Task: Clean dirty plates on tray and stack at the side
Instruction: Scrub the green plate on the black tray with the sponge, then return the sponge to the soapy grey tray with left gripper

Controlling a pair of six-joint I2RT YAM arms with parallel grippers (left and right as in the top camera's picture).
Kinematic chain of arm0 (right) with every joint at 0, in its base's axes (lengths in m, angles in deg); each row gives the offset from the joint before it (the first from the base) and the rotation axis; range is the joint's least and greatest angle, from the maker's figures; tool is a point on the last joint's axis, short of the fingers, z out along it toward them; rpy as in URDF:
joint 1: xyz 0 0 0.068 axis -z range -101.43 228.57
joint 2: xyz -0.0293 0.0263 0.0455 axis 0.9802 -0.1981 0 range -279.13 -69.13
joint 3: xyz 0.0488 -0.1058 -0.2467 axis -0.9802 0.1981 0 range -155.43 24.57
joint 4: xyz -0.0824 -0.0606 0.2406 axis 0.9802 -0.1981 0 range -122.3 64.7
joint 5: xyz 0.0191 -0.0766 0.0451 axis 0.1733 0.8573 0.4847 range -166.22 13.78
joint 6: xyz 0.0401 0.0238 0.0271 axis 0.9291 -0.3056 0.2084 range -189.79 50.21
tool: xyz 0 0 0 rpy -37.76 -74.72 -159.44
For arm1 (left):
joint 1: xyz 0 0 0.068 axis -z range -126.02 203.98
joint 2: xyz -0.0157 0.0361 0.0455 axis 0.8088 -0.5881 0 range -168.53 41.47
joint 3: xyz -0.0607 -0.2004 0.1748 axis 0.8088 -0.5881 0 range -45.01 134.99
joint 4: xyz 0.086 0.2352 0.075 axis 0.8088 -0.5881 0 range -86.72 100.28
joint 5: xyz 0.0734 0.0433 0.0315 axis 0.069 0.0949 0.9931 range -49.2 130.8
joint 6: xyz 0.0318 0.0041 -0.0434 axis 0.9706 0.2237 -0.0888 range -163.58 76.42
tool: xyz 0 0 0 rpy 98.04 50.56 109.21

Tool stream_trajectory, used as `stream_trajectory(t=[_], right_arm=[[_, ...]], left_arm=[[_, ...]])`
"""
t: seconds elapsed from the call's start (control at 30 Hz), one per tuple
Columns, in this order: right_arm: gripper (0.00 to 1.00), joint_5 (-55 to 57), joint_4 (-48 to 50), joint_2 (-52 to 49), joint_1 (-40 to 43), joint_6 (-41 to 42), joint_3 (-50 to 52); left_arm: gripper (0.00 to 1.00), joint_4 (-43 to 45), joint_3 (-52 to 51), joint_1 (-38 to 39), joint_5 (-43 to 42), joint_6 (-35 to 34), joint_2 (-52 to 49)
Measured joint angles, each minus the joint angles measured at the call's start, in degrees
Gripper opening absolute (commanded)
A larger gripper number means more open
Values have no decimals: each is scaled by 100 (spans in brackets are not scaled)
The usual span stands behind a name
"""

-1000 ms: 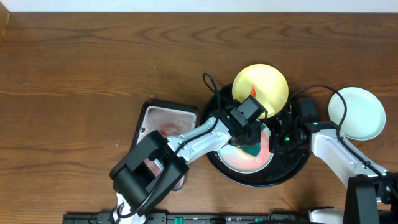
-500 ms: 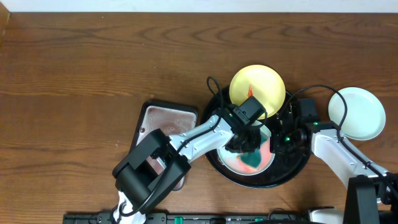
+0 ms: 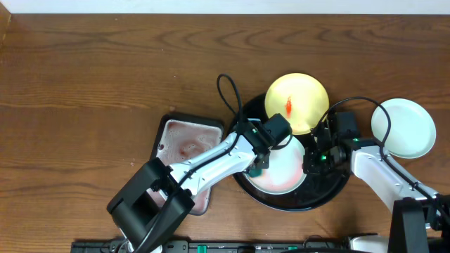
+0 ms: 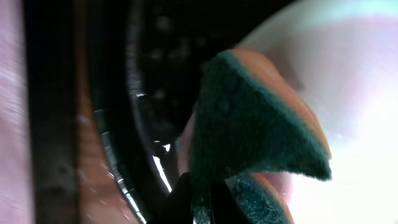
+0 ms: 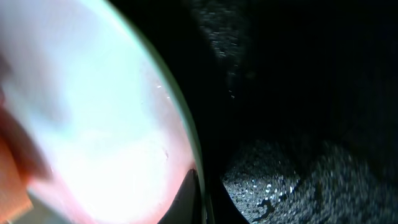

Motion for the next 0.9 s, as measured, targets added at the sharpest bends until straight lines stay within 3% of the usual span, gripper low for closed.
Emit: stream_trajectory(t=[0.17,0.37,0.6,0.77,0.9], right_arm=[[1,-92,13,-15,0,33,13],[1,-79,24,-15,0,46,13],[1,15,61,-15,4,44,11],[1,15,63,-15,4,44,9],[1,15,81,-15,4,44,9]], left_arm=[[7,59,0,63,557,81,0],[7,-7,0,31,667,299,238],[7,-190,4,-461,658,529,1740],[8,-994,72,-1097,553,728,2839],[7,-1532,15,-1751,522,1025,3130]])
